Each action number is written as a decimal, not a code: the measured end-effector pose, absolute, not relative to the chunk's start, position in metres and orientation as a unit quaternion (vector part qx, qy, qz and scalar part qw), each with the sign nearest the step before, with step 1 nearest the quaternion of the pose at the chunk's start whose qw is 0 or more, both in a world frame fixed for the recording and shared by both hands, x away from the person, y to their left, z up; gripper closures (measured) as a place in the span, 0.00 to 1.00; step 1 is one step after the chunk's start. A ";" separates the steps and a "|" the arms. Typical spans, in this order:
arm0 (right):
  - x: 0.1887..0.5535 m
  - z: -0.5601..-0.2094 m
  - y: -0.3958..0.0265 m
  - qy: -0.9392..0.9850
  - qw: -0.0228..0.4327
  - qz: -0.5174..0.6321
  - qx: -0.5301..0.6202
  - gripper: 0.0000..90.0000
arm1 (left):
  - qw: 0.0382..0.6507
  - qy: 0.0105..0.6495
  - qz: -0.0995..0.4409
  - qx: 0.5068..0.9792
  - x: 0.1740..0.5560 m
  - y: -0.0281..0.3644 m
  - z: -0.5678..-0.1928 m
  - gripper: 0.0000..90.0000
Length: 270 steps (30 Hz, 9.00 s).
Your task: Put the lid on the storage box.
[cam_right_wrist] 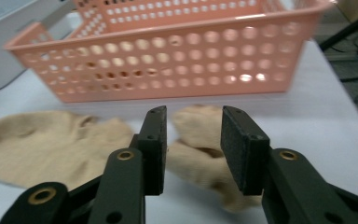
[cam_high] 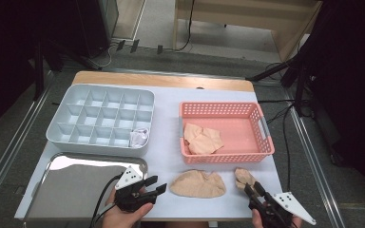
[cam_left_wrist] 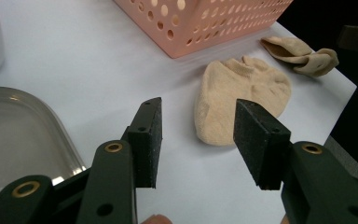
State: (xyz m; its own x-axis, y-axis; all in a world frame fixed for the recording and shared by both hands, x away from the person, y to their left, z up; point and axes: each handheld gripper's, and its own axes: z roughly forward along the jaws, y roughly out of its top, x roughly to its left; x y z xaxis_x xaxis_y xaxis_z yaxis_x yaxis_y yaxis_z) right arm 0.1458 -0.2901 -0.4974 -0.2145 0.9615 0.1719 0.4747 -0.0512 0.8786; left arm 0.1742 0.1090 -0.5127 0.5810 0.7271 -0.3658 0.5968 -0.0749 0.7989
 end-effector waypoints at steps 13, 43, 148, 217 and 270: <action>0.169 -0.533 -0.288 0.659 0.274 0.398 0.575 0.51 | 0.514 0.458 0.051 0.723 0.177 0.114 -0.515 0.61; 0.148 -0.532 -0.155 0.730 0.183 0.470 0.461 0.60 | 0.509 0.451 0.049 0.731 0.170 0.104 -0.524 0.66; 0.117 -0.532 -0.205 0.672 0.150 0.465 0.557 0.97 | 0.410 0.384 0.101 0.821 0.159 0.017 -0.529 0.70; 0.126 -0.535 -0.217 0.699 0.187 0.417 0.550 0.96 | 0.473 0.443 0.065 0.759 0.168 0.058 -0.515 1.00; 0.152 -0.538 -0.239 0.664 0.148 0.467 0.565 0.86 | 0.443 0.476 0.000 0.760 0.182 0.068 -0.529 0.91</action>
